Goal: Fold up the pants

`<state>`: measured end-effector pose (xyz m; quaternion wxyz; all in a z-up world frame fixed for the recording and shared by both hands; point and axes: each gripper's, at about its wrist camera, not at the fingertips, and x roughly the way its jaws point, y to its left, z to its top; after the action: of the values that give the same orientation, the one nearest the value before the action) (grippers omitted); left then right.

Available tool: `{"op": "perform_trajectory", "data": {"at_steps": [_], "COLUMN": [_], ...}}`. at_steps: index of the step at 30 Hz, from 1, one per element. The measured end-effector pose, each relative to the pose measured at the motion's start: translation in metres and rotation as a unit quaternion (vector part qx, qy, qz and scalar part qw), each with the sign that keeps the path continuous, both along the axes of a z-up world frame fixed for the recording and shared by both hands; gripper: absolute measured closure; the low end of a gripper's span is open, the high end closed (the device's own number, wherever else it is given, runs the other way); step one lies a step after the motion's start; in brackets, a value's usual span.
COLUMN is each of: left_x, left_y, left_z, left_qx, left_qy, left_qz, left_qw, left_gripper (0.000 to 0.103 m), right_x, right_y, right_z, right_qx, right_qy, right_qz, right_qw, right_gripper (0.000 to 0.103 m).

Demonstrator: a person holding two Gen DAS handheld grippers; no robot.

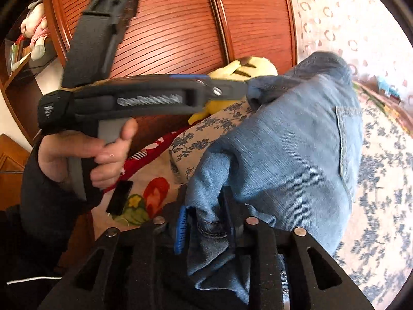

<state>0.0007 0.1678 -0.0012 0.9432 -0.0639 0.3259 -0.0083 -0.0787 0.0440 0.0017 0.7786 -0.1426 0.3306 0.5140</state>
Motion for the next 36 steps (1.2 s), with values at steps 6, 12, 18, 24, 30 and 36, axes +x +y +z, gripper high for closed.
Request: {"op": "perform_trajectory", "data": {"at_steps": [6,12,18,24,30,36], "left_x": [0.006,0.008,0.013,0.022,0.042,0.057], "left_y": [-0.022,-0.026,-0.027,-0.025,-0.034,-0.057], "left_z": [0.006,0.004,0.004,0.013,0.004,-0.019], "left_qx": [0.006,0.009,0.004,-0.003,-0.015,0.015], "left_qy": [-0.001,0.003,0.004,-0.005,0.011,0.044], "left_qz": [-0.025,-0.031,-0.028,-0.039,-0.066,-0.095], "left_qw": [0.9997,0.9995,0.9996,0.9992,0.9976,0.9943], "left_gripper": [0.036,0.036,0.036,0.036,0.036,0.036], "right_x": [-0.008,-0.001,0.017,-0.008,-0.027,-0.021], "right_y": [-0.037,-0.102,-0.072,-0.027,0.000,-0.011], "right_z": [0.027,0.046,0.003,-0.020,-0.027,-0.021], "right_qx": [0.031,0.095,0.057,0.049,0.031,0.022], "right_qy": [-0.038,-0.053,0.024,0.057,0.049,0.027], "right_qz": [-0.031,-0.100,-0.080,-0.018,0.010,-0.005], "right_qw": [0.998,0.989,0.995,0.997,0.998,0.999], "right_gripper": [0.054,0.054,0.094,0.095,0.095,0.095]}}
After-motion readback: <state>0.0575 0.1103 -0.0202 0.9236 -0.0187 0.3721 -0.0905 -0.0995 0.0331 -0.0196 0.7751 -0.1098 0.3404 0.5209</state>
